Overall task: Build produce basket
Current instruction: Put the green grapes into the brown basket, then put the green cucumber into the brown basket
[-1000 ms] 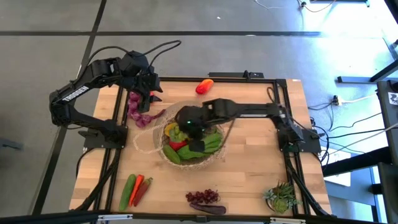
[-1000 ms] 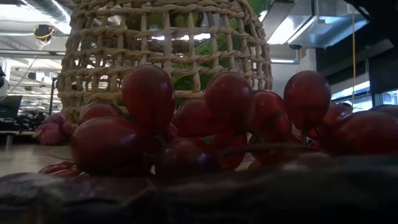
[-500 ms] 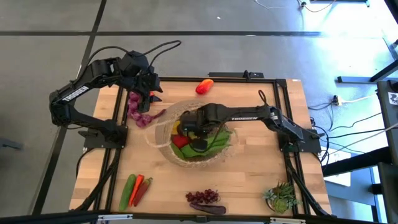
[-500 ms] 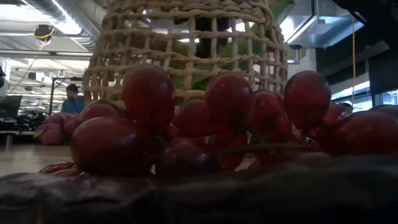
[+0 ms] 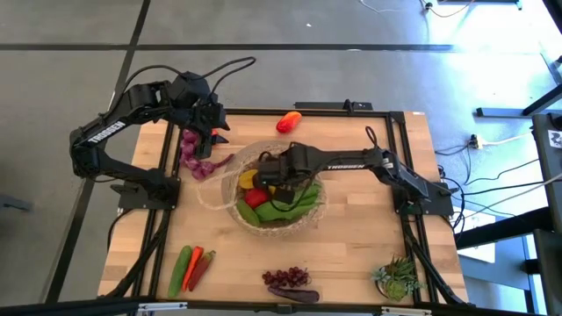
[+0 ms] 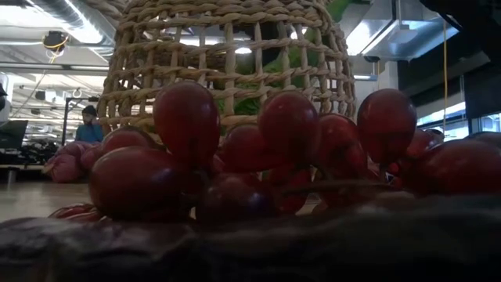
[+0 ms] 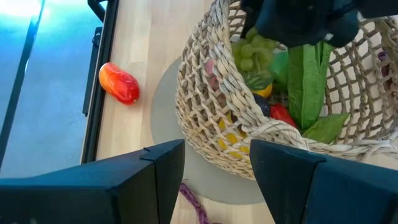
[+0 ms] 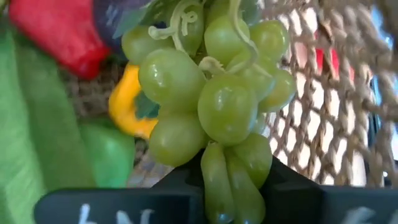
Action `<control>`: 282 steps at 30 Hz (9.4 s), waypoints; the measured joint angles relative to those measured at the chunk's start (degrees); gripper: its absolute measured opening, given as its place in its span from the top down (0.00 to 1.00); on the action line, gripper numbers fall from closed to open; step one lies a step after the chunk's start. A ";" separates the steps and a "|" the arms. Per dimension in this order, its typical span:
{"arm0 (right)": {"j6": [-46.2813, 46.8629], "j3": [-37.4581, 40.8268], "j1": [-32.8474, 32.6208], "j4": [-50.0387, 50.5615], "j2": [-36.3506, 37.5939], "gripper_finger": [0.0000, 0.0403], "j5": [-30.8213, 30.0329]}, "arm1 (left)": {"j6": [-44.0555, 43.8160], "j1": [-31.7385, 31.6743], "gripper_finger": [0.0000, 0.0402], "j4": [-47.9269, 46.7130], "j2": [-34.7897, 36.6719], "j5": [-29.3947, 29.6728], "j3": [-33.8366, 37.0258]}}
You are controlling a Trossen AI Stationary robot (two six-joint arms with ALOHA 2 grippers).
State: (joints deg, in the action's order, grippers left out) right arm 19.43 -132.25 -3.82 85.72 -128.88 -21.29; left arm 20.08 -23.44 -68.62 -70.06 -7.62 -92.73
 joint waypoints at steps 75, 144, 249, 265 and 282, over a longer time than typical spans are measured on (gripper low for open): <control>-7.86 -0.53 3.02 -7.21 0.85 0.45 -4.64 | -0.09 -0.02 0.57 0.00 0.00 0.02 0.00; -13.60 48.31 1.00 -23.00 54.42 0.45 41.59 | -98.47 40.81 0.57 -0.22 16.31 -1.69 29.03; -10.65 56.11 1.04 -36.86 54.40 0.45 51.36 | -146.81 83.71 0.85 11.61 -33.35 12.92 28.96; -10.88 56.11 1.04 -37.16 54.40 0.45 50.88 | -146.05 80.55 0.87 5.56 -24.05 13.00 29.28; -13.72 56.11 1.02 -41.57 54.40 0.45 50.68 | -132.76 73.50 1.00 -0.41 -4.08 34.16 29.11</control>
State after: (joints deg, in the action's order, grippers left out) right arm 5.71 -76.14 -2.80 44.15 -74.48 29.39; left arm -112.69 50.06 -69.03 -74.14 26.55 -63.61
